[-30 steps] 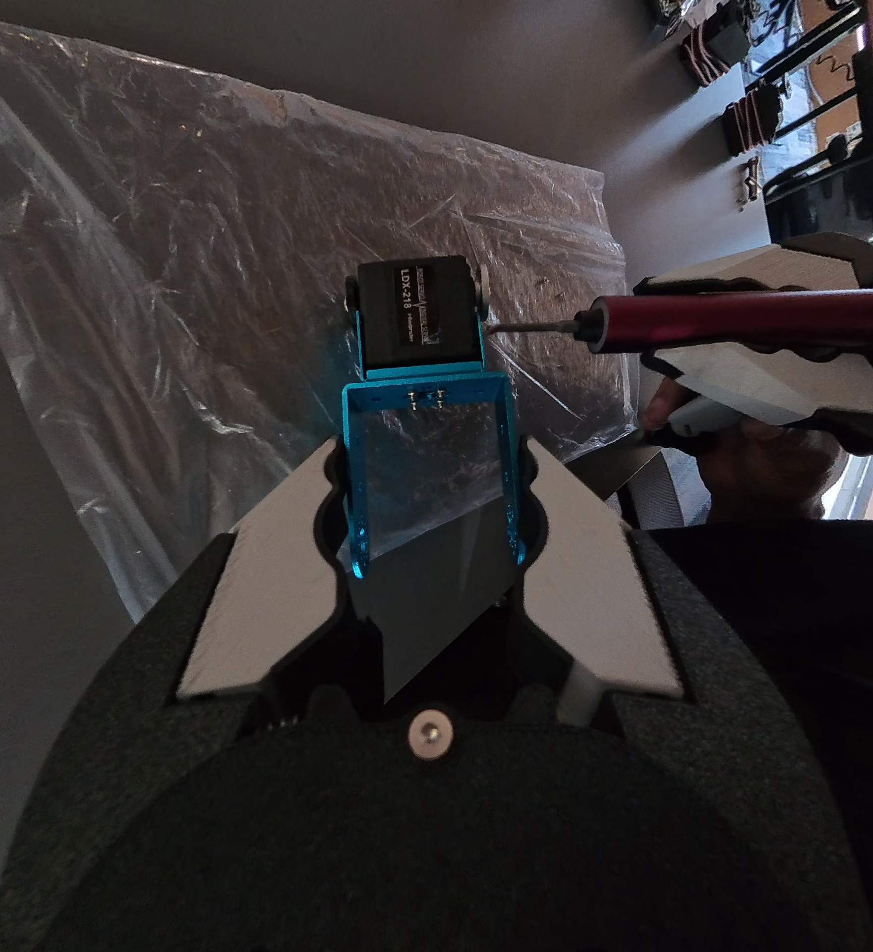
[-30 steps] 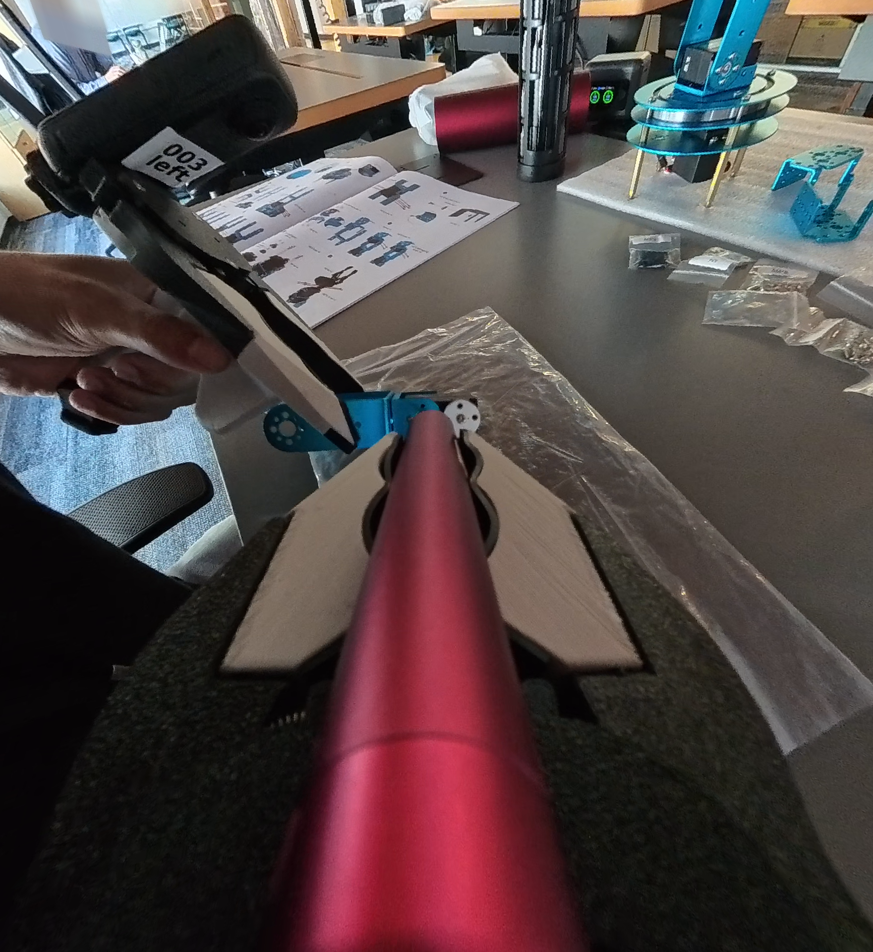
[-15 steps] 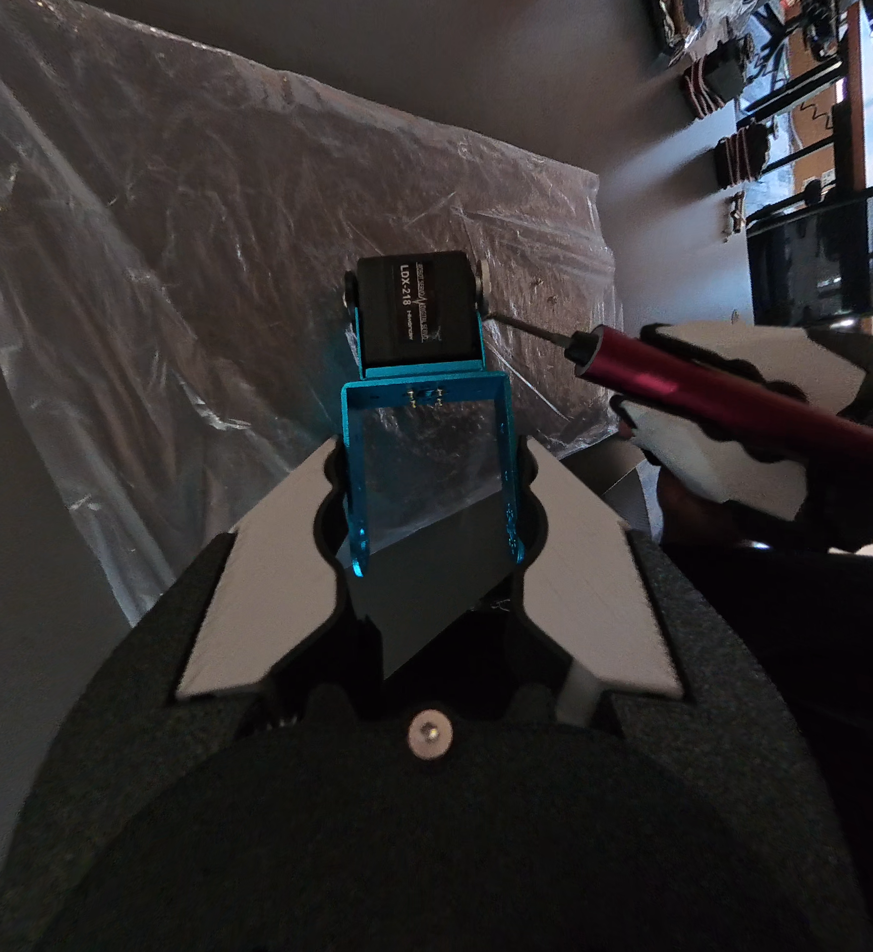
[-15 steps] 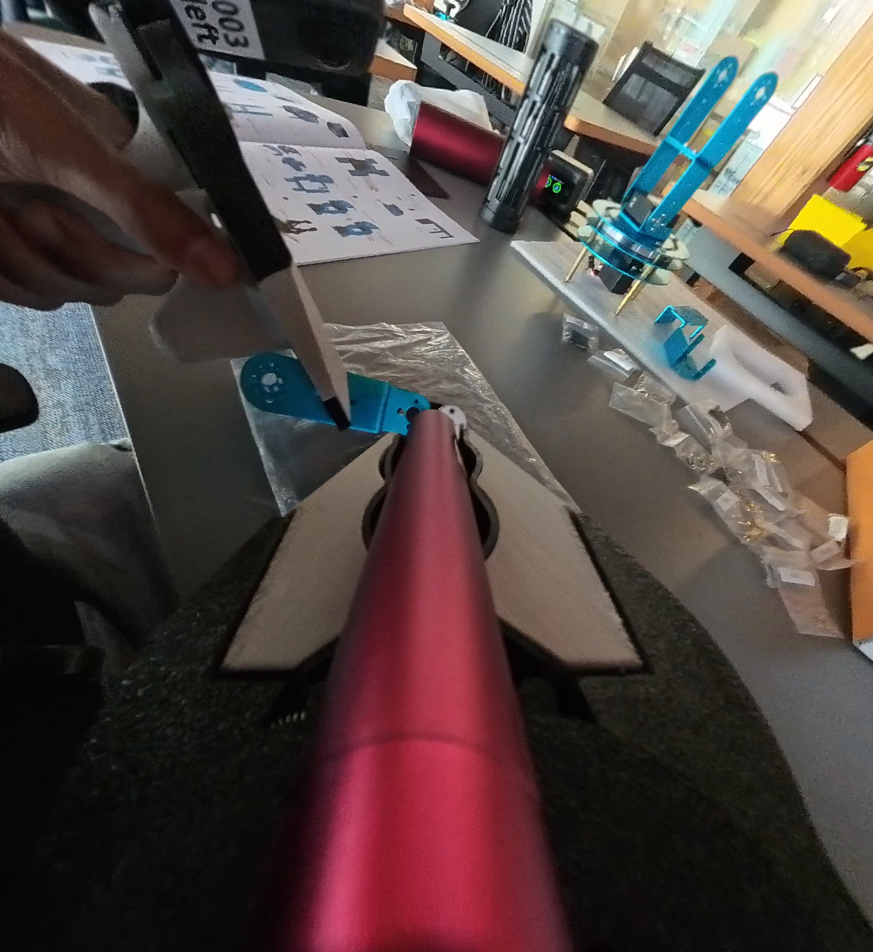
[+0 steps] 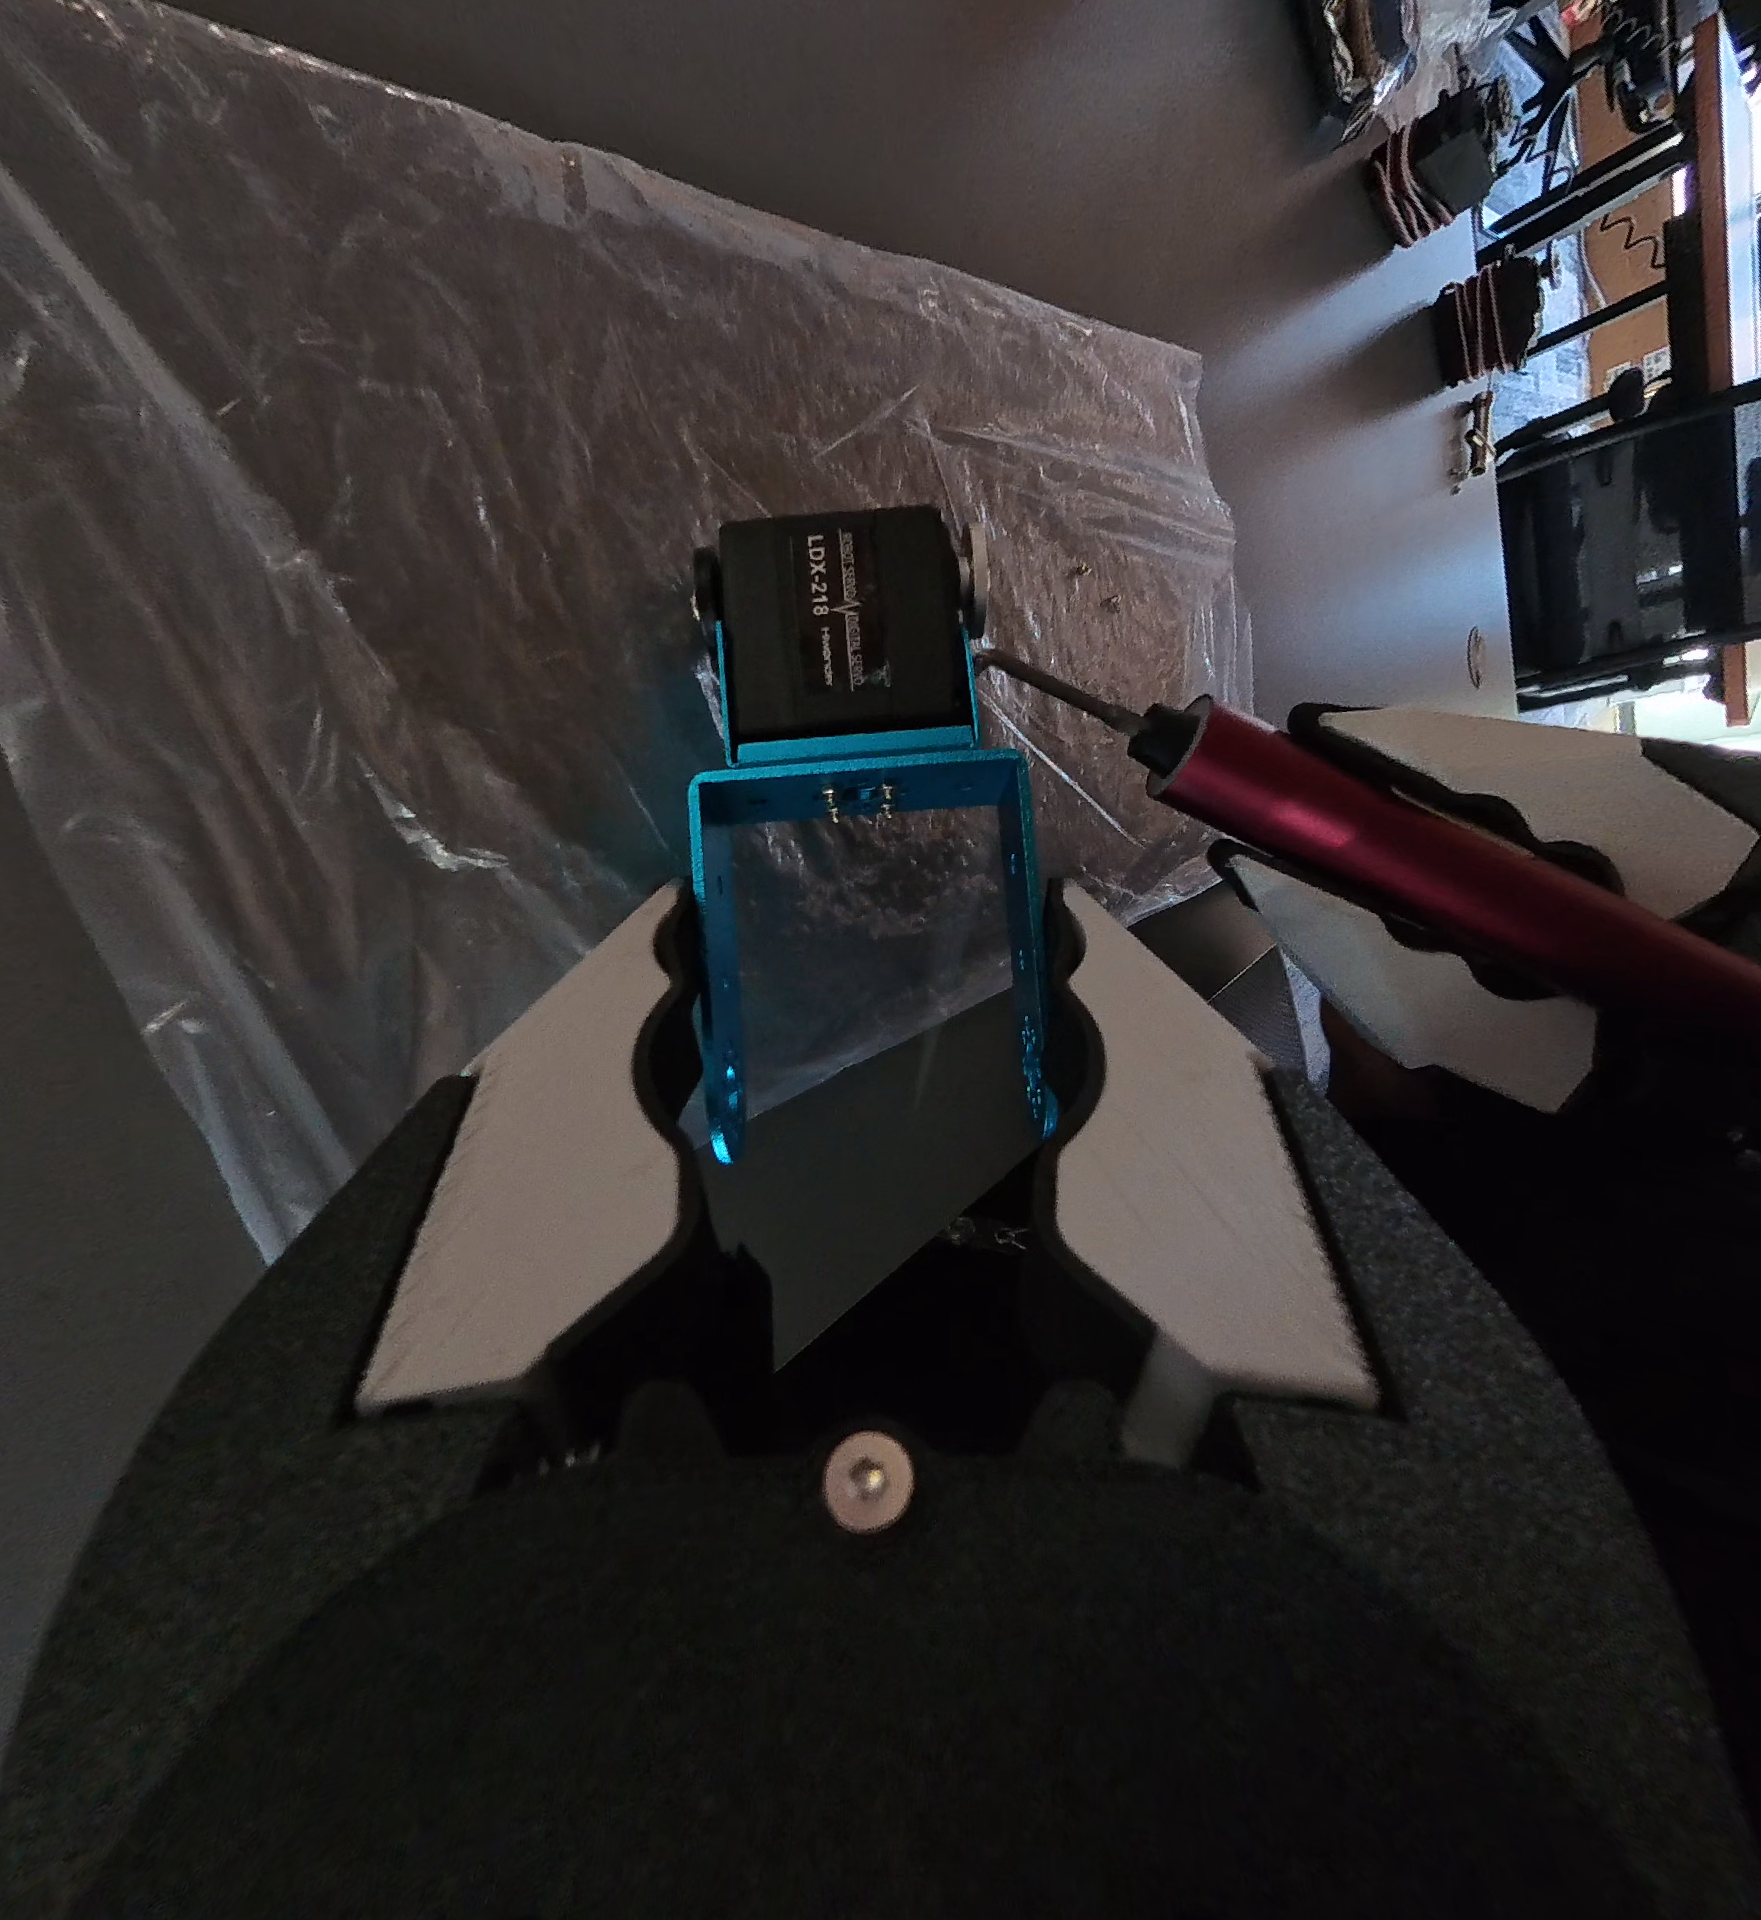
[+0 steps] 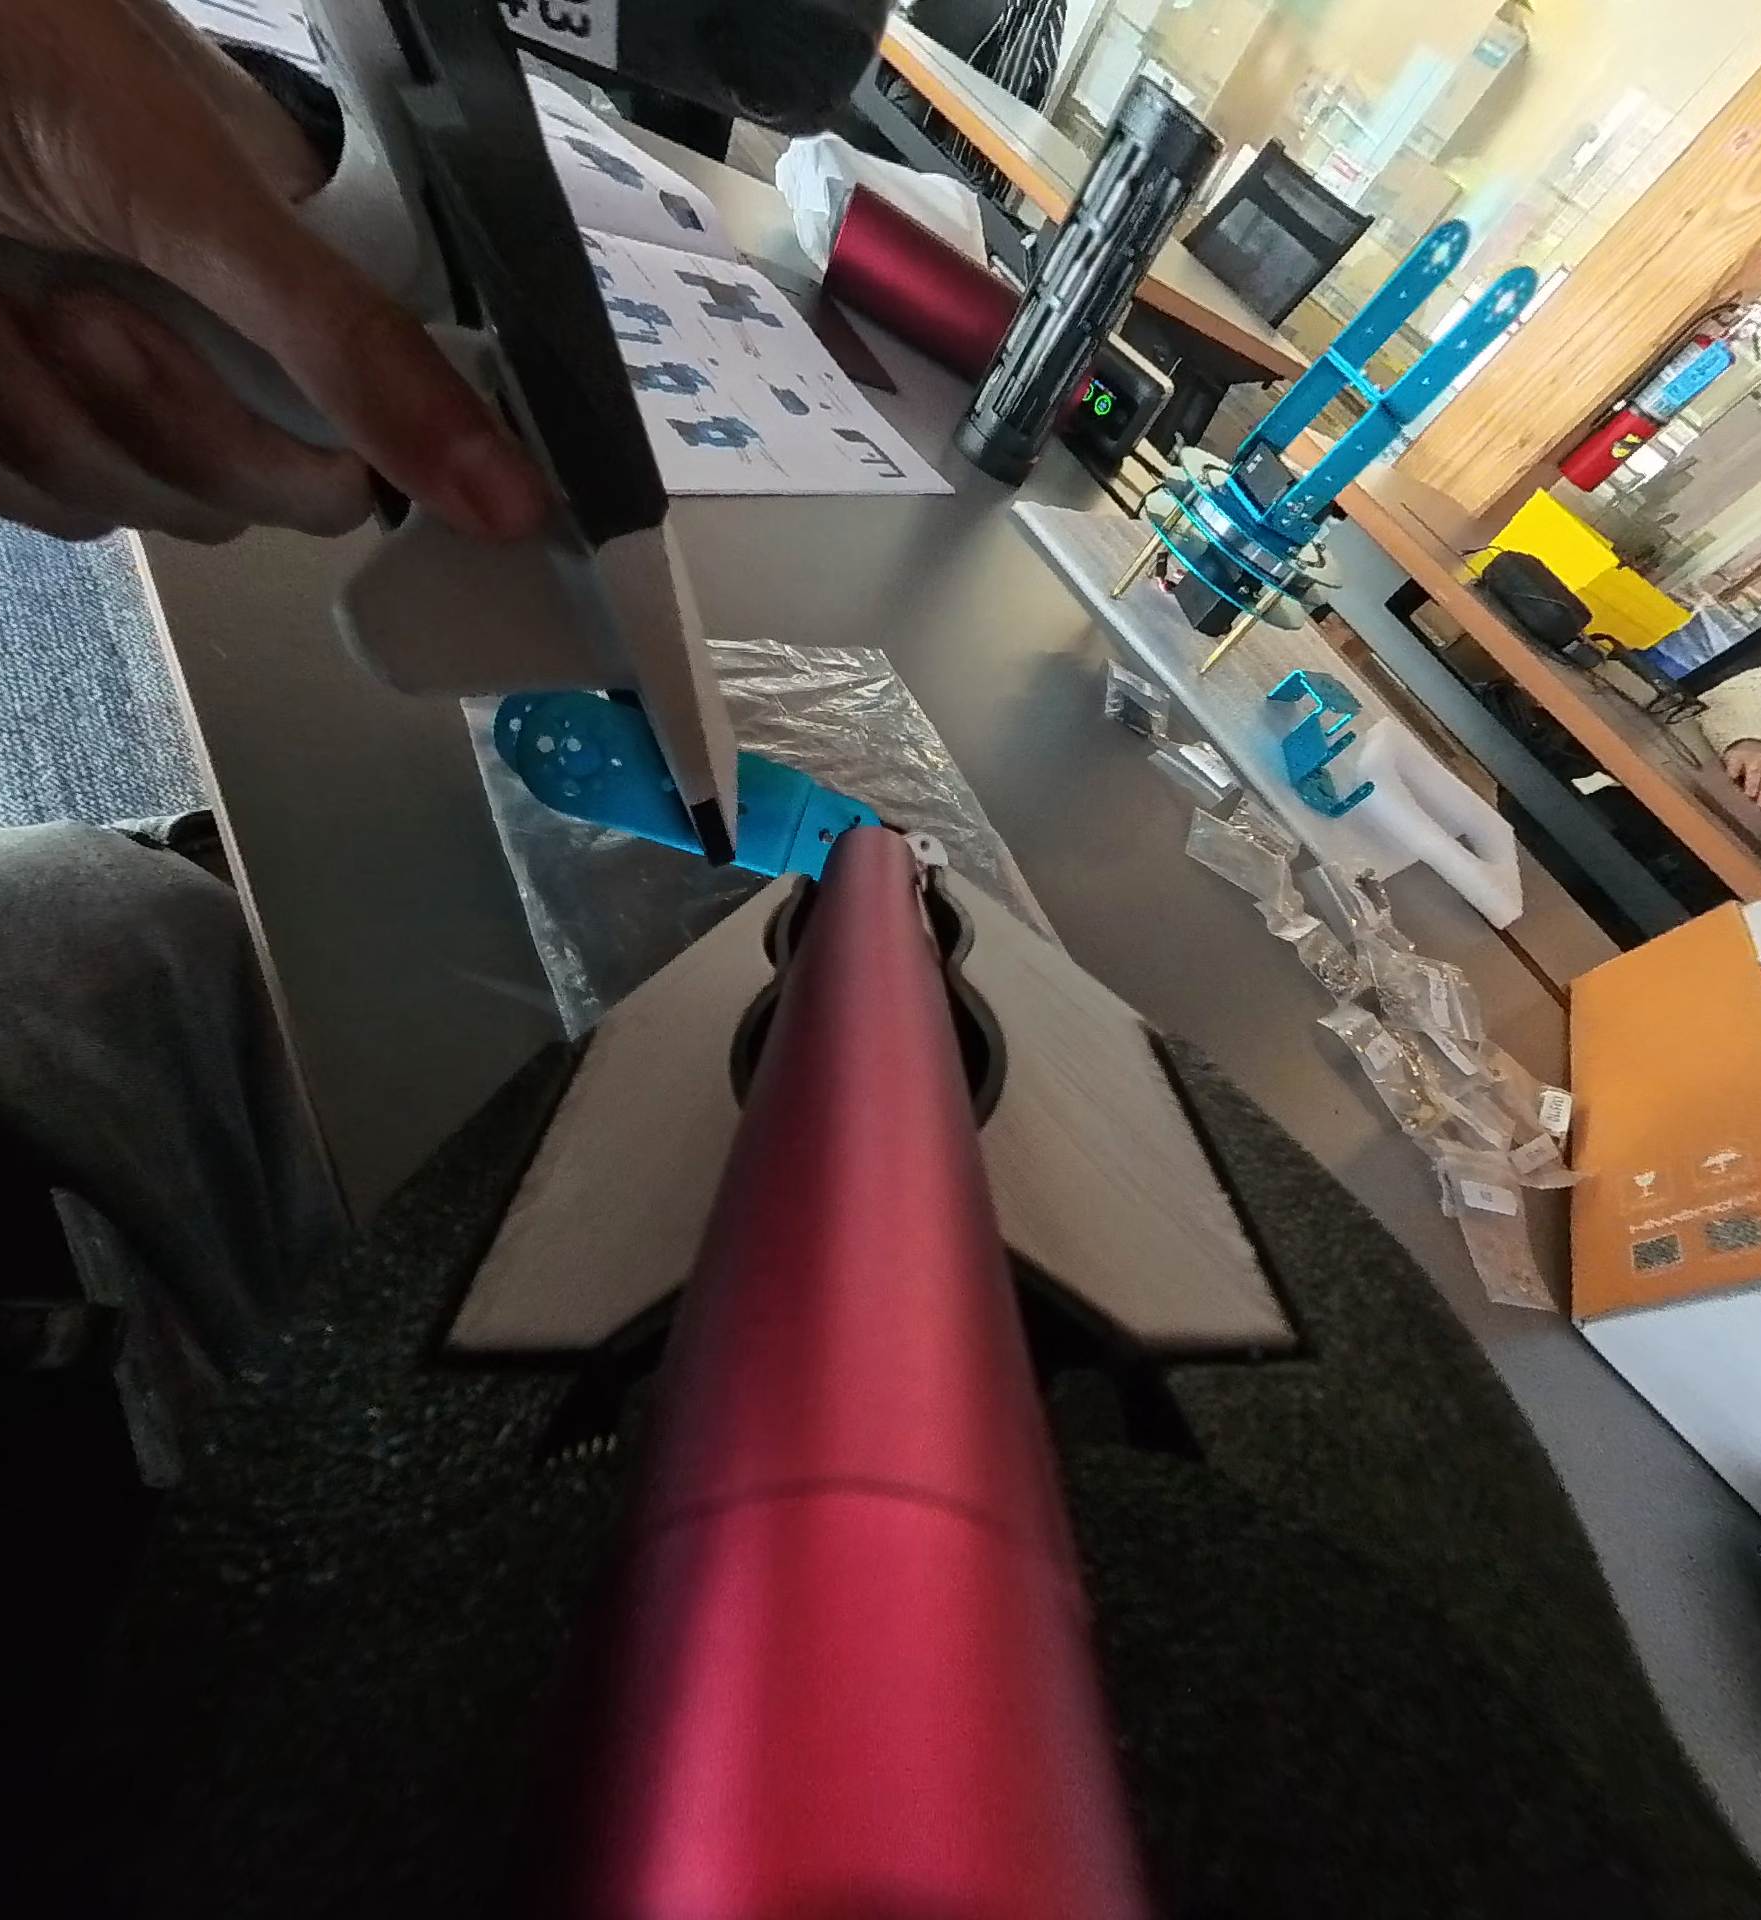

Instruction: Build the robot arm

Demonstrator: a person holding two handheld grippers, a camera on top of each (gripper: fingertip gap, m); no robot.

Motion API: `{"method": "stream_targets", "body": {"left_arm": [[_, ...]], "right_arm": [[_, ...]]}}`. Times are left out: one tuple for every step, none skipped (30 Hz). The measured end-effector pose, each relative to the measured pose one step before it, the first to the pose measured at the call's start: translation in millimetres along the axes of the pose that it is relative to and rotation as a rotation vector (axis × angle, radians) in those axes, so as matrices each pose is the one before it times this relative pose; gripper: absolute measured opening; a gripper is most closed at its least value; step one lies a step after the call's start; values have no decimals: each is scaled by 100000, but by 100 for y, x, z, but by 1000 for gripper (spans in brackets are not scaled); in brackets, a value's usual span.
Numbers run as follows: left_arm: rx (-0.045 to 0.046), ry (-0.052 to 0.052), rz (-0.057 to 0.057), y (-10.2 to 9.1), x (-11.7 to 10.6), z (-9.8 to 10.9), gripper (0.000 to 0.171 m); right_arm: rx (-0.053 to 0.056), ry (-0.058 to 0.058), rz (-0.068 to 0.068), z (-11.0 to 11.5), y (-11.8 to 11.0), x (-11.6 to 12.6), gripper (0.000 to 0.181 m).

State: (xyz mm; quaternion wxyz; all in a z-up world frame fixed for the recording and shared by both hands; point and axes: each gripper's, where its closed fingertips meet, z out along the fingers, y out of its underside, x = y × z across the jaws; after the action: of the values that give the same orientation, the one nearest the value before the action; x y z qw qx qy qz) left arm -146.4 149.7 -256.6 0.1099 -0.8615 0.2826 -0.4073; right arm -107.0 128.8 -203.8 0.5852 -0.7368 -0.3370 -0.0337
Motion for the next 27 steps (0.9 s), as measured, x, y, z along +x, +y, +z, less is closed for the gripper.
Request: {"method": "stream_targets", "body": {"left_arm": [[-28,-56,127,4,0,0,64],[-17,-11,45,-2,0,6,64],[-28,-12,13,4,-3,-2,64],[-50,-86,145,3,0,6,64],[6,-90,85,-1,-1,2,64],[20,-71,111,5,5,3,64],[33,-33,137,3,-8,3,64],[88,113,-118,0,8,-3,64],[54,128,-117,-12,-2,-6,64],[97,122,-158,-1,-6,-4,64],[140,108,-194,-16,6,1,64],[56,41,-71,0,-1,3,64],[-45,4,26,-2,-7,-4,64],[-44,49,-67,-2,6,-3,64],[-112,5,34,12,-14,-2,64],[-239,-116,263,33,0,-14,64],[-168,-100,145,11,-8,-3,64],[-58,36,37,8,2,-4,64],[9,157,-148,-13,-3,5,64],[32,187,-222,-9,-4,-9,64],[10,140,-65,-6,-4,-9,64],[58,107,-95,-4,-1,-5,64],[52,51,-98,-7,-3,2,64],[-26,-37,107,4,5,0,64],[14,14,1,-2,2,1,64],[53,115,-135,-12,-2,-6,64],[23,127,-77,5,-6,-1,64]], "right_arm": [[-151,-210,-664,31,-43,-75,20],[-185,226,-679,13,-55,-8,20],[-159,645,-1008,3,-42,56,21],[-10,95,-804,3,-74,-18,20],[76,18,-250,6,-66,9,21],[-377,385,203,9,10,74,20],[-374,95,22,12,32,44,21],[-123,116,-420,-2,6,31,22],[-151,383,-680,-6,24,48,22],[-418,55,-617,9,59,-26,21],[-307,10,-556,29,22,-42,21],[-180,30,-626,9,9,-64,21],[72,21,-614,5,-47,-73,21],[249,-105,-515,-1,-82,-84,21],[-8,-215,-332,10,-51,-82,21],[-123,-69,-348,15,-28,-61,21],[-149,98,-407,18,-6,-19,21],[-147,246,-310,3,7,5,21],[-202,250,-264,-14,25,29,22],[-286,236,-202,-11,36,27,20],[-72,355,-109,-26,4,54,21],[92,189,-65,-27,-26,28,21],[-22,222,-127,-17,-16,22,22],[219,496,-268,-27,-61,55,21],[547,397,-360,-25,-114,45,22],[65,-223,-234,1,-63,-39,21],[-566,-190,-157,53,45,-30,22]]}}
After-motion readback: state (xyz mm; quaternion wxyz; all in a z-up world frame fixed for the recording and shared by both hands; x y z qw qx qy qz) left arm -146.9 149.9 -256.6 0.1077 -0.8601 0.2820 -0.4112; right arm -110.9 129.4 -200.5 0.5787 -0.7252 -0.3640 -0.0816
